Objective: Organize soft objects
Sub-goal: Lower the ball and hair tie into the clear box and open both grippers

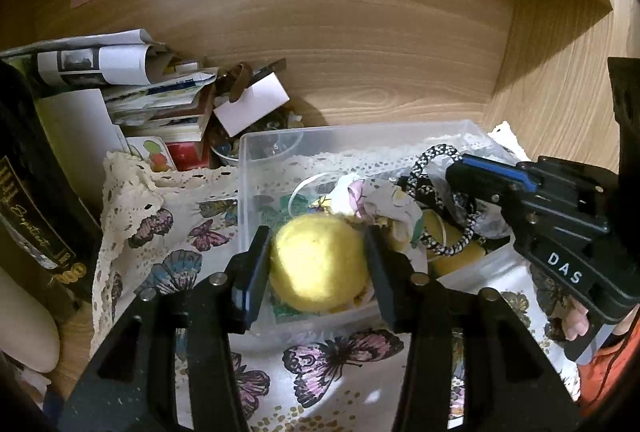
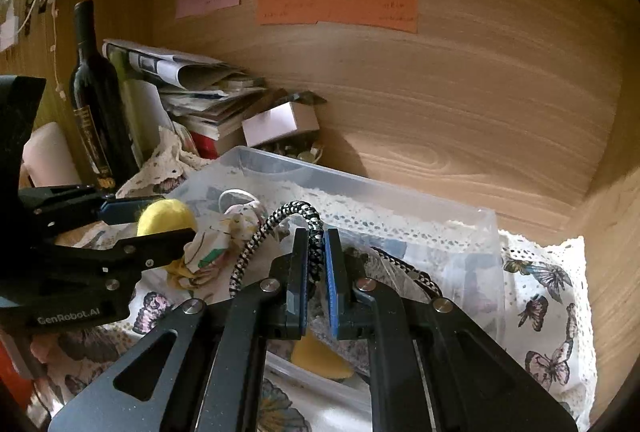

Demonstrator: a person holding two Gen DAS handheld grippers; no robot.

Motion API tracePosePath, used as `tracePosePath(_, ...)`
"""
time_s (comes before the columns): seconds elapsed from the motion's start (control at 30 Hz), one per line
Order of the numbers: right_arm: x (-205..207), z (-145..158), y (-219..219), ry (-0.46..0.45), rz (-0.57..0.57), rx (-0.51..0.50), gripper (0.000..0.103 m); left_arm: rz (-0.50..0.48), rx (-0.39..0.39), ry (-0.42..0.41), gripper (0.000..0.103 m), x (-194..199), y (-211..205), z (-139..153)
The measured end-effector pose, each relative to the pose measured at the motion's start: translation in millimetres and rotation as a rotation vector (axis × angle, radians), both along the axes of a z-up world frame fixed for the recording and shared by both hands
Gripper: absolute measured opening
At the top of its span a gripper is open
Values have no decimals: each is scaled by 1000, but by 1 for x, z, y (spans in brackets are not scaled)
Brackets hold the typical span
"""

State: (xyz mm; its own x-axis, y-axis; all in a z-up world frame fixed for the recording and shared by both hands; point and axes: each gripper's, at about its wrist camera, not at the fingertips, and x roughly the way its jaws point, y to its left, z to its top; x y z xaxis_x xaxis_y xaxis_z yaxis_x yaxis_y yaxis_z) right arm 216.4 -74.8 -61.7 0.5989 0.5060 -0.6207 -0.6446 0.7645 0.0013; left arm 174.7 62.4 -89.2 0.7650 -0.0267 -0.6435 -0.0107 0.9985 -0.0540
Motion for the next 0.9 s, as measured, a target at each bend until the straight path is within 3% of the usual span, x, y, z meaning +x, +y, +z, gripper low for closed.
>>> tracePosePath(0.07, 1, 2, -3, 13, 1, 11, 13, 2, -3, -6, 51, -1, 0, 2)
tracePosePath(0.17, -1, 7, -8, 4, -1, 23, 24, 8, -9, -28, 62, -6, 1, 7)
tracePosePath(0.4, -19, 34, -24, -45, 5, 80, 25, 9, 7, -117, 64, -28, -3, 34)
tracePosePath(0.6, -46, 68, -48, -124, -5, 172, 26, 17, 22, -254, 64, -59, -14, 65)
tracePosePath(0.73, -65, 87, -66, -178, -14, 227, 38, 19, 33, -342, 65, -80, -24, 84)
tracePosePath(0.9, -86, 102, -84, -227, -26, 280, 47, 7, 14, -409, 77, -100, -30, 99)
